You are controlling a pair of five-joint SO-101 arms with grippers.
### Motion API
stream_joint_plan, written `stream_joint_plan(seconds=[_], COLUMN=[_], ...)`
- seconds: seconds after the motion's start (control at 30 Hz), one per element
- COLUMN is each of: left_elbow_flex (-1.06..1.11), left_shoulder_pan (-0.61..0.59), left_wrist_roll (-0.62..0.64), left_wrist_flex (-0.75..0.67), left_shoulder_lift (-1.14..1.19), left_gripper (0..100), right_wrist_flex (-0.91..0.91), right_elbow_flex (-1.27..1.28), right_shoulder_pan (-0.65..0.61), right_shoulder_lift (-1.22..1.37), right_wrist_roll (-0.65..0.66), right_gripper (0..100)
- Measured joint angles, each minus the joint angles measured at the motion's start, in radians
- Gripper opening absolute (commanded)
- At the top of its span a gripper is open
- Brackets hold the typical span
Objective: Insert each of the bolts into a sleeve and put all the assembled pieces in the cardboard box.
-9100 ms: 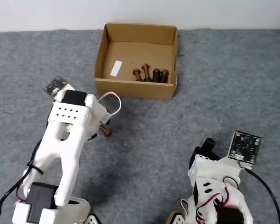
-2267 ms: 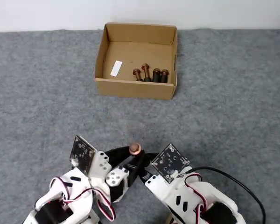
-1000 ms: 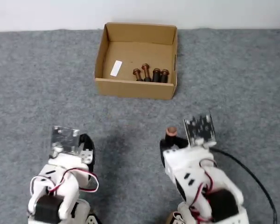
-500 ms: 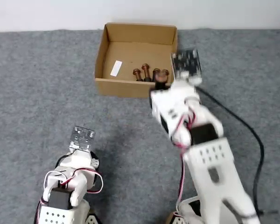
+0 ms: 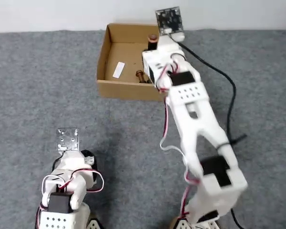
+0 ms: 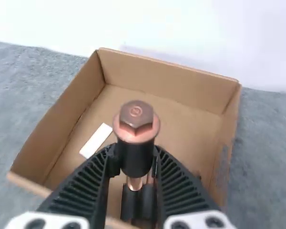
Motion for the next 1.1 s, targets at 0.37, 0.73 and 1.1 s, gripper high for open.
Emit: stream_joint_plan(seconds=[0.37,0.73,1.1], left_elbow_flex=[0.000,0.000,0.000], left_shoulder_pan=[-0.006,-0.011,-0.038], left_wrist_roll=[0.000,0.049,0.055], left_wrist_flex=[0.000,-0.017,-0.018], left_shoulder_lift=[0.000,0.000,0.000], left_gripper=[0,0,0], right_wrist_flex=[0.238,0.384,0.525], right_elbow_flex=[-0.319,-0.520,-0.624], right_shoulder_pan=[-0.008,-0.032,-0.057], right_shoulder_lift=[0.391,0.508,0.509], right_wrist_roll=[0.419,0.566,0.560], right_gripper=[0.8,14.7,0.6])
